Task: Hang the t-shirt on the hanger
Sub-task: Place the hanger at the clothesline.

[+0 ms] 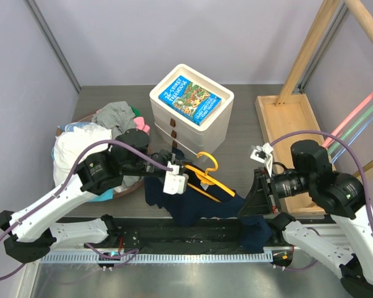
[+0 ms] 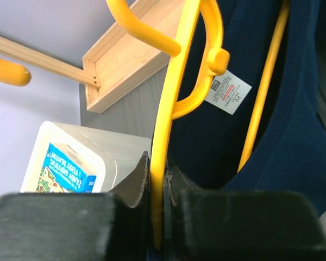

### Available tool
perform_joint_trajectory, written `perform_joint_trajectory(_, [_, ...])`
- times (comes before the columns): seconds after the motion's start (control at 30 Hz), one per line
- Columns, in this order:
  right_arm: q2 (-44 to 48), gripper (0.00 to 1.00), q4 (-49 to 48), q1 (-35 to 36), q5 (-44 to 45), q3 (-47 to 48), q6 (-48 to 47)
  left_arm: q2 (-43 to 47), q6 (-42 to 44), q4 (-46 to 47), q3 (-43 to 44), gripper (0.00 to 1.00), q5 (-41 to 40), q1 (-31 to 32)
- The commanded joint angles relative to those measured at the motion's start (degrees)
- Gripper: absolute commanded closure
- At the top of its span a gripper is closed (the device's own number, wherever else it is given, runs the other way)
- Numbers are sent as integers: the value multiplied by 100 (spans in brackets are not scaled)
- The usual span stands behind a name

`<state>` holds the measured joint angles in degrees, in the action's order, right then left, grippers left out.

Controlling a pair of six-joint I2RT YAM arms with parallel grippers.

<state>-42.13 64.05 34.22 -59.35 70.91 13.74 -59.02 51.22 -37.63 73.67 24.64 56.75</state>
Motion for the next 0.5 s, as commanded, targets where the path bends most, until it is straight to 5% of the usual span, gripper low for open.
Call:
perform_joint_trajectory(0.0, [319, 99, -772, -318, -60, 370, 691, -267, -911, 942, 68, 65, -380, 20])
perform_joint_trajectory(0.07, [581, 99, -693, -668, 63, 414, 980, -268, -1123, 933, 60, 41, -451, 20])
perform_joint_trajectory(0.1, [653, 99, -649, -810, 82, 406, 1051, -259, -1193, 959, 42, 4, -582, 20])
perform_joint_trajectory(0.47, [1664, 99, 791, -2234, 818, 404, 1658, 31, -1826, 1082, -45, 0, -1488, -129])
